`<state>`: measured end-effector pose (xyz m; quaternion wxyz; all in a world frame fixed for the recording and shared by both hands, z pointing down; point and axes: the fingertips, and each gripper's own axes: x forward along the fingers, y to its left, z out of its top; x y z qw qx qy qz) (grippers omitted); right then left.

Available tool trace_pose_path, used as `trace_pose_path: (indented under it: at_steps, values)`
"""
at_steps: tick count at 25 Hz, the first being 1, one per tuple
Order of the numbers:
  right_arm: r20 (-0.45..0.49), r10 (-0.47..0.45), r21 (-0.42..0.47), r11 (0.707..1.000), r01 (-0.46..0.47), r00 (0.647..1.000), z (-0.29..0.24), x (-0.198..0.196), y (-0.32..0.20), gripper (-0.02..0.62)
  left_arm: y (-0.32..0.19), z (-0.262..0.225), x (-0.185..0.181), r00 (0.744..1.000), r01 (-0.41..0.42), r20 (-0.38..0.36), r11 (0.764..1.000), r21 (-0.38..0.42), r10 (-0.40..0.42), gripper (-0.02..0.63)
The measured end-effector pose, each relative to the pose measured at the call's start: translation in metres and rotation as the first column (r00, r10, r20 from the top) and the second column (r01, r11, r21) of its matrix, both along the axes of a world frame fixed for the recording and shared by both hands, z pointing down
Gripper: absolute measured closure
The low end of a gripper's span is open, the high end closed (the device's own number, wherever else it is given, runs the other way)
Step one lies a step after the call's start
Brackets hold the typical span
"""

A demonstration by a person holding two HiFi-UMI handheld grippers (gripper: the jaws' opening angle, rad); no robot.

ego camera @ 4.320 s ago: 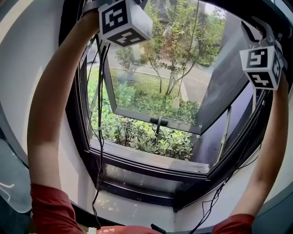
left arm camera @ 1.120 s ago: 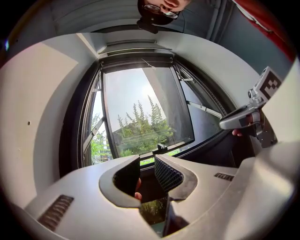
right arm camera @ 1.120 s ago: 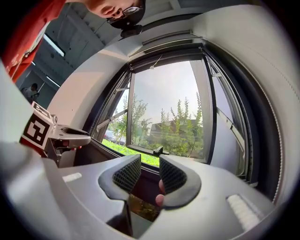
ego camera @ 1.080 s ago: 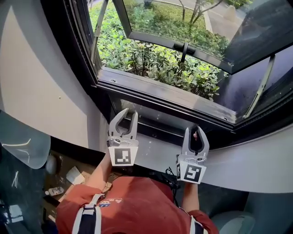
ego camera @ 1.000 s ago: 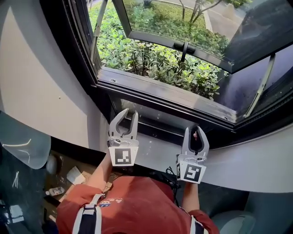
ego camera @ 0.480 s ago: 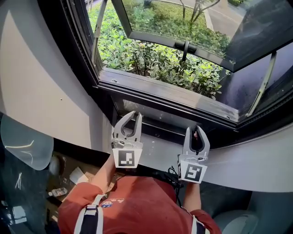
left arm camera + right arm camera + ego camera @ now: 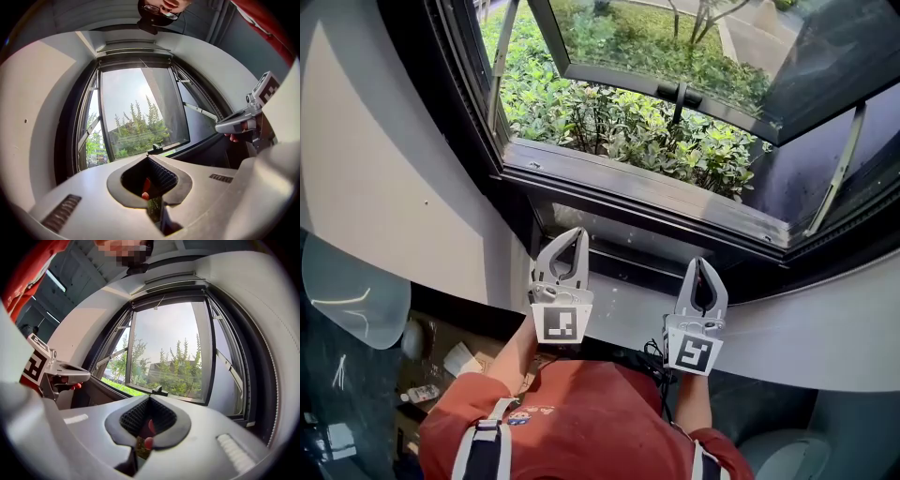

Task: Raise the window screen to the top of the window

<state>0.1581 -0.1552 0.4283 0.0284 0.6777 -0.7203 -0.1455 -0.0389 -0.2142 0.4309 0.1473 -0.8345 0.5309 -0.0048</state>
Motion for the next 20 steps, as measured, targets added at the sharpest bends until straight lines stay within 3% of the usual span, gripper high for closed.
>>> trace_pose_path:
  at_steps: [6, 10, 14, 20]
  values:
    - [0.004, 0.019, 0.015, 1.000, -0.019, 1.000, -0.003, 0.003, 0.002, 0.586, 0.004, -0.006, 0.001, 1.000, -0.010, -0.004, 0.999, 0.040, 0.011, 0.600]
    - [0.000, 0.021, 0.014, 1.000, -0.021, 1.000, -0.003, 0.004, 0.003, 0.586, 0.006, -0.021, 0.002, 0.997, -0.011, -0.069, 0.992, 0.125, 0.020, 0.600]
    - [-0.006, 0.023, 0.013, 1.000, -0.022, 1.000, -0.002, 0.005, 0.003, 0.585, 0.005, -0.006, 0.003, 1.000, -0.019, 0.008, 0.999, 0.050, 0.018, 0.600]
    - [-0.006, 0.026, 0.018, 0.999, -0.026, 1.000, -0.004, 0.007, 0.003, 0.586, 0.006, -0.005, 0.007, 0.997, -0.050, -0.051, 0.999, 0.012, 0.050, 0.600]
